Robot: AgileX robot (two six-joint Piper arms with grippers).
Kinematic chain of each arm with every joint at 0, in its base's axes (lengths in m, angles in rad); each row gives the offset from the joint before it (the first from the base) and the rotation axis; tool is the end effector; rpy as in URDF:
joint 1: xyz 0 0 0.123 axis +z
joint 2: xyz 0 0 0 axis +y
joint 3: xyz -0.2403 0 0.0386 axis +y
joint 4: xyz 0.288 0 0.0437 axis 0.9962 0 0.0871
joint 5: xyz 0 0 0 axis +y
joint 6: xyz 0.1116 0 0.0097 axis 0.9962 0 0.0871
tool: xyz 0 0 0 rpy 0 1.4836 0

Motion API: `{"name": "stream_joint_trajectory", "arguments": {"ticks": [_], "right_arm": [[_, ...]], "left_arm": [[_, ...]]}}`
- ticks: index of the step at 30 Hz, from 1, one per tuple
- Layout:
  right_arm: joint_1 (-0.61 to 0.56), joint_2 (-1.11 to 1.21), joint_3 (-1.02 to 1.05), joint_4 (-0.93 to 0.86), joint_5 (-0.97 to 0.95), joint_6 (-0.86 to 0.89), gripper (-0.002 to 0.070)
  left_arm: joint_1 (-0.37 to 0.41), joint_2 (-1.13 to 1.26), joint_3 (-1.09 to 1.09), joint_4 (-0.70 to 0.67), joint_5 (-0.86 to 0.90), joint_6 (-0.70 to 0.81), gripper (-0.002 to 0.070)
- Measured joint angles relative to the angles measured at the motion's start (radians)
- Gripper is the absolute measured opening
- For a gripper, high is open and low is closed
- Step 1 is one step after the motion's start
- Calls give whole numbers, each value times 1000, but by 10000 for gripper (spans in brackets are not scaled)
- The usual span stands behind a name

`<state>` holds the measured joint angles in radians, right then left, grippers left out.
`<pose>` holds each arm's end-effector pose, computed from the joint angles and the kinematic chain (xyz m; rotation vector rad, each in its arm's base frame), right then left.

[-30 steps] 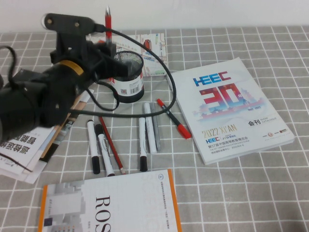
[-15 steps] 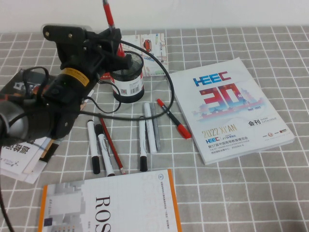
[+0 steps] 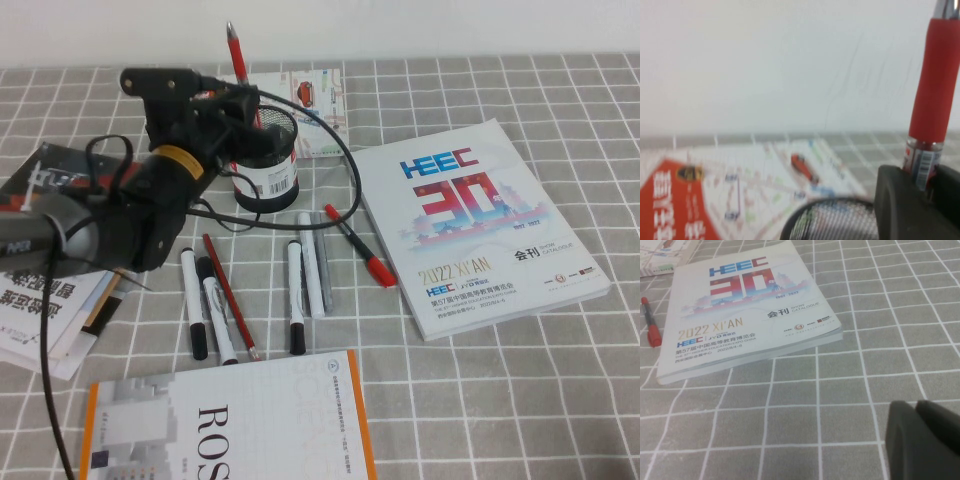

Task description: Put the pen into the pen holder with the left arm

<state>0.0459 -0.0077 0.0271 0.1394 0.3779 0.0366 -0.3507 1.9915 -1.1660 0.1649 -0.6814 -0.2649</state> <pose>0.1544 0.0128 0.1640 0.0779 1.8801 0.1939 0.4393 -0.1730 0.1374 0.2566 1.6337 -0.4568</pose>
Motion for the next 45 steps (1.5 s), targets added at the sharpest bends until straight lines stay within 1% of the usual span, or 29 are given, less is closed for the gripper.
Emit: {"name": "stream_joint_trajectory", "arguments": {"ticks": [7, 11, 14, 17, 20, 23, 29, 32, 34, 36, 37, 39, 45], "right_arm": [[0, 0, 0, 0, 0, 0, -13], [0, 0, 0, 0, 0, 0, -13], [0, 0, 0, 0, 0, 0, -13], [0, 0, 0, 0, 0, 0, -13], [0, 0, 0, 0, 0, 0, -13], [0, 0, 0, 0, 0, 0, -13], [0, 0, 0, 0, 0, 0, -13], [0, 0, 0, 0, 0, 0, -13], [0, 0, 0, 0, 0, 0, -13], [0, 0, 0, 0, 0, 0, -13], [0, 0, 0, 0, 0, 0, -13], [0, 0, 0, 0, 0, 0, -13], [0, 0, 0, 0, 0, 0, -13]], "left_arm": [[0, 29, -1, 7, 62, 1, 71], [0, 29, -1, 7, 64, 37, 75], [0, 29, -1, 7, 64, 51, 114], [0, 29, -1, 7, 64, 55, 195], [0, 29, -1, 7, 64, 55, 256], [0, 27, -1, -10, 72, 55, 276], [0, -42, -1, -19, 102, 56, 283], [0, -126, 2, 12, 156, 56, 258], [0, -202, 16, 42, 205, 56, 194], [0, -281, 42, 56, 248, 56, 97], [0, -326, 59, 65, 268, 56, 63], [0, -420, 103, 83, 290, 56, 25], [0, -709, 293, 100, 321, 45, 0]]}}
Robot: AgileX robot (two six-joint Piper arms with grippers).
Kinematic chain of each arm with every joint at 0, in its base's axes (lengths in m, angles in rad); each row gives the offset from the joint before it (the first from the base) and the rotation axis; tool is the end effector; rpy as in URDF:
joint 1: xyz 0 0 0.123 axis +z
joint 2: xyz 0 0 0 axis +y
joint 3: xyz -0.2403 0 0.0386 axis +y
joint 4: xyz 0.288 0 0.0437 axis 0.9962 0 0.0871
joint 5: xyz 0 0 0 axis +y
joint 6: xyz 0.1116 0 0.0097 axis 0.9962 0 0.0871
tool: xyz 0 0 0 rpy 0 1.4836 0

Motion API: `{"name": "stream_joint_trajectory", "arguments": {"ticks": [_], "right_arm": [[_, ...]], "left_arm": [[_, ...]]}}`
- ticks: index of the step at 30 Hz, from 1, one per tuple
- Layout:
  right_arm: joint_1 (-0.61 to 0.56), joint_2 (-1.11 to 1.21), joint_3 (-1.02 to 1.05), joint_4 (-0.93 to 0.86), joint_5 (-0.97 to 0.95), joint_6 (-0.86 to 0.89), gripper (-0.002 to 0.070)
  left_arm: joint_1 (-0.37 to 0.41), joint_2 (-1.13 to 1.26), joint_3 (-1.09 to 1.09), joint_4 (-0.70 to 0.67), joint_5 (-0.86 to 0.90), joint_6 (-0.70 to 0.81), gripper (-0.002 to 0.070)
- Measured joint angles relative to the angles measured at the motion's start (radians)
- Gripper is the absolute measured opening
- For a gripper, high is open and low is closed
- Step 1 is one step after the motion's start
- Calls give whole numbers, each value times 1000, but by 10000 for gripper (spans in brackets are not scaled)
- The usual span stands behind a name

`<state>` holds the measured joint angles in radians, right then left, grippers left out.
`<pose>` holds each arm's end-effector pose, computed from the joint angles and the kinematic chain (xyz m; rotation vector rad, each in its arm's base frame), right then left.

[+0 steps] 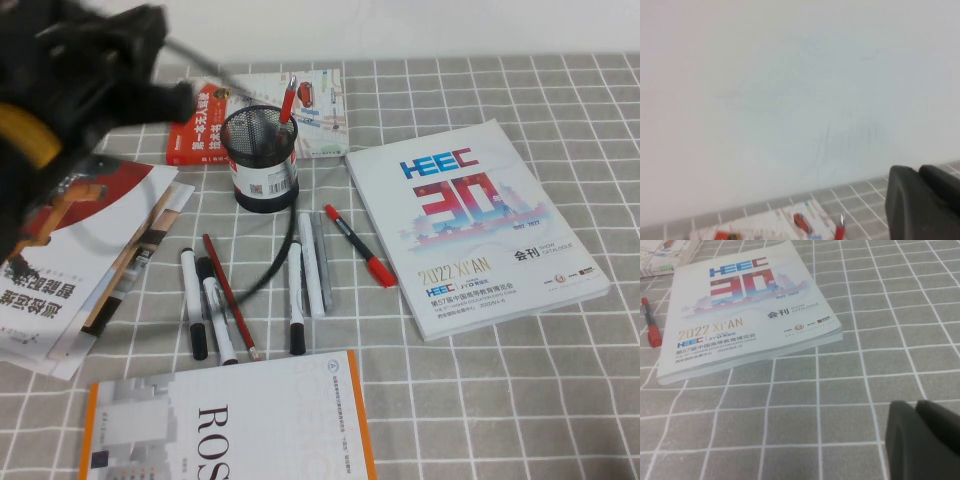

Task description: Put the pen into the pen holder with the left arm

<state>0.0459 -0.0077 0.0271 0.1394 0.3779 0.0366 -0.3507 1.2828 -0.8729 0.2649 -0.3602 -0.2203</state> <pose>0.1544 0.0128 0.1640 0.0779 1.8801 0.1939 0.3363 -0.1340 0.2925 0.3648 1.5106 -0.3265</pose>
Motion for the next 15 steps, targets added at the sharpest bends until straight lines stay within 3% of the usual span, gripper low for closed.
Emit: {"name": "stream_joint_trajectory", "arguments": {"ticks": [5, 15], "right_arm": [[0, 0, 0, 0, 0, 0, -13], [0, 0, 0, 1, 0, 0, -13]], "left_arm": [[0, -249, 174, 0, 92, -39, -1], [0, -650, 428, 0, 439, -67, -3]]}}
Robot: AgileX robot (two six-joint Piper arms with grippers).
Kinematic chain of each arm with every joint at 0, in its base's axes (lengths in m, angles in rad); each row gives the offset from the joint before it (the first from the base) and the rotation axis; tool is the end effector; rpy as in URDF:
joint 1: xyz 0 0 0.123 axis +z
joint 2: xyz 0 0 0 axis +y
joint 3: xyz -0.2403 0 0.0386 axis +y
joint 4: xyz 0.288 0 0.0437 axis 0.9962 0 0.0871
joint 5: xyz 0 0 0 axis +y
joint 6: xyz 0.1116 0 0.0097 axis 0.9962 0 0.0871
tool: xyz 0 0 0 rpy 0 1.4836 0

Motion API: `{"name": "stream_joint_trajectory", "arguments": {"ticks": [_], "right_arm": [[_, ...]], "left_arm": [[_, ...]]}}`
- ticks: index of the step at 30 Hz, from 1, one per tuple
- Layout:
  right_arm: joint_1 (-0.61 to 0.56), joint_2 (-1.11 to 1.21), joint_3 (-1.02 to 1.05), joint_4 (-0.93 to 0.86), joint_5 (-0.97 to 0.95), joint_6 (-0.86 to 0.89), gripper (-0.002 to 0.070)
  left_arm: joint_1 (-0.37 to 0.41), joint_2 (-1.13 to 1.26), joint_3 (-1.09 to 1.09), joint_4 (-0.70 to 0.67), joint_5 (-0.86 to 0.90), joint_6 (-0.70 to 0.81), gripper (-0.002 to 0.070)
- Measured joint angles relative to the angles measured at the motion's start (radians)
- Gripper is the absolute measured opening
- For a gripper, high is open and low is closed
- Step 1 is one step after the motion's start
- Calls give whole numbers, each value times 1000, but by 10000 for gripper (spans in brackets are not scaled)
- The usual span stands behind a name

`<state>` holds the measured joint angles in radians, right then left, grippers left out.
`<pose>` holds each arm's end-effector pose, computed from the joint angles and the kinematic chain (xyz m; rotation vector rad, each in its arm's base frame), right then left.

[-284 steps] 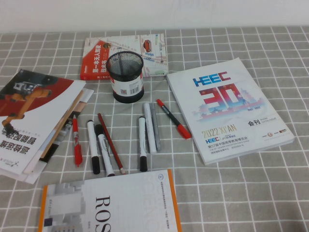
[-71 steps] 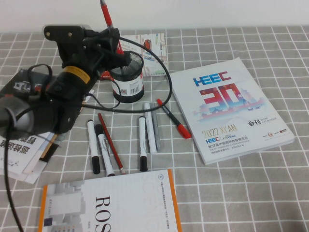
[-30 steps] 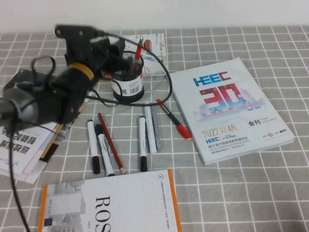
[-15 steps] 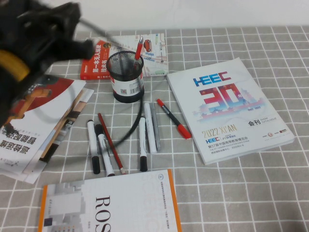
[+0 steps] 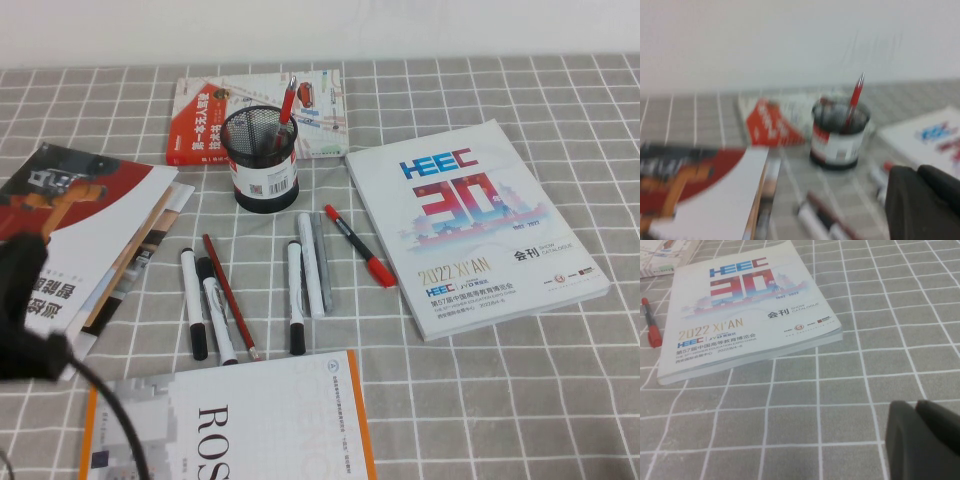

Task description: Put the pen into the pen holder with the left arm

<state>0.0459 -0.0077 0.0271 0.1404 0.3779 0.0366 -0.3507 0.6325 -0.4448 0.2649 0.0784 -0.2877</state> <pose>0.1544 0.0129 0.1640 0.0785 1.8801 0.1948 0.2171 -0.0770 0.2657 0.2707 1.7328 -0.2557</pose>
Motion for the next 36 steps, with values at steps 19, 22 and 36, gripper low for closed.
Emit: {"name": "stream_joint_trajectory", "arguments": {"ticks": [19, 22, 36], "right_arm": [[0, 0, 0, 2, 0, 0, -13], [0, 0, 0, 2, 0, -1, -13], [0, 0, 0, 2, 0, -1, -13]], "left_arm": [[52, -254, 141, -56, 174, 65, -3], [132, -368, 217, -184, 129, 171, -3], [263, -639, 469, -362, 59, 313, -3]]}}
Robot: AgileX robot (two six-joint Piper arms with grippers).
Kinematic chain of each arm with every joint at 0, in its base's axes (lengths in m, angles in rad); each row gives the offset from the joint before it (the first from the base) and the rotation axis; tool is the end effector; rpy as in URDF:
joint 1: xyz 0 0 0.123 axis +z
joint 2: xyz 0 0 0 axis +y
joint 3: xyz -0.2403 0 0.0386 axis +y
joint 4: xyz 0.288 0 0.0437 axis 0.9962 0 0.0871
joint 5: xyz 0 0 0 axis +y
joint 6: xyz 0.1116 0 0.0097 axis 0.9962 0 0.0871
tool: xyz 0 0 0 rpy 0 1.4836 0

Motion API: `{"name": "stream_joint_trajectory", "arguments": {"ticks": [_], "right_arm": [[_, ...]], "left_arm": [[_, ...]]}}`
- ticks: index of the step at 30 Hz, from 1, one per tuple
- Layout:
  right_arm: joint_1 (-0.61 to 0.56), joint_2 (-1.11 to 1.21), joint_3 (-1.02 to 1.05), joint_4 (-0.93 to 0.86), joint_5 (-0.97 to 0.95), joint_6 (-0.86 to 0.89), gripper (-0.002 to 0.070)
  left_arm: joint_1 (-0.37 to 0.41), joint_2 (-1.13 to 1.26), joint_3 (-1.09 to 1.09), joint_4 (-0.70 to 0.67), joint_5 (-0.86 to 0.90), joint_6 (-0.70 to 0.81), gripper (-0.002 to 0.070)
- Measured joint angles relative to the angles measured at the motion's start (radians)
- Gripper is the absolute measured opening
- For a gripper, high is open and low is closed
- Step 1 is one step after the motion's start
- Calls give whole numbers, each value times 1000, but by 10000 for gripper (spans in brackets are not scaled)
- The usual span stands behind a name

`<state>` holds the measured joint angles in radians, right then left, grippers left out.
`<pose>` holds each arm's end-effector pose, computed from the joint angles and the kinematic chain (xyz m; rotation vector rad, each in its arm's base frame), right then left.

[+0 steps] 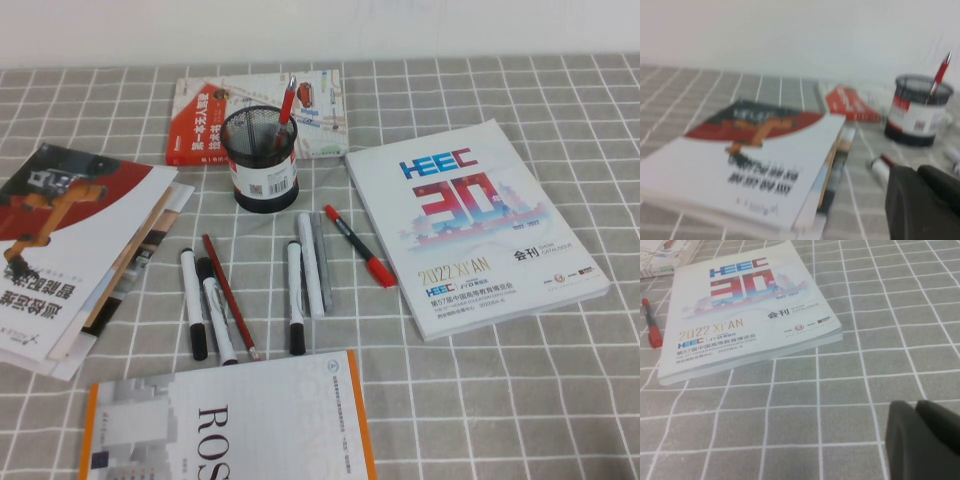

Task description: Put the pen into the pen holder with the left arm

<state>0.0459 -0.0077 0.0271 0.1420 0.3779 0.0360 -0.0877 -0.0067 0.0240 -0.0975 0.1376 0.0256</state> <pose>0.1544 0.0130 0.1640 0.0789 1.8800 0.1960 0.1592 -0.0155 0.1911 0.0239 1.6393 -0.1324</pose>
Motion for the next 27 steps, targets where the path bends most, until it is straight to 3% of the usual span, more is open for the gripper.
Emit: {"name": "stream_joint_trajectory", "arguments": {"ticks": [9, 27], "right_arm": [[0, 0, 0, 0, 0, 0, -13], [0, 0, 0, 0, 0, 0, -13]], "left_arm": [[0, -2, 0, 58, 227, 8, -3], [0, -4, 0, 67, 241, 8, -3]]}}
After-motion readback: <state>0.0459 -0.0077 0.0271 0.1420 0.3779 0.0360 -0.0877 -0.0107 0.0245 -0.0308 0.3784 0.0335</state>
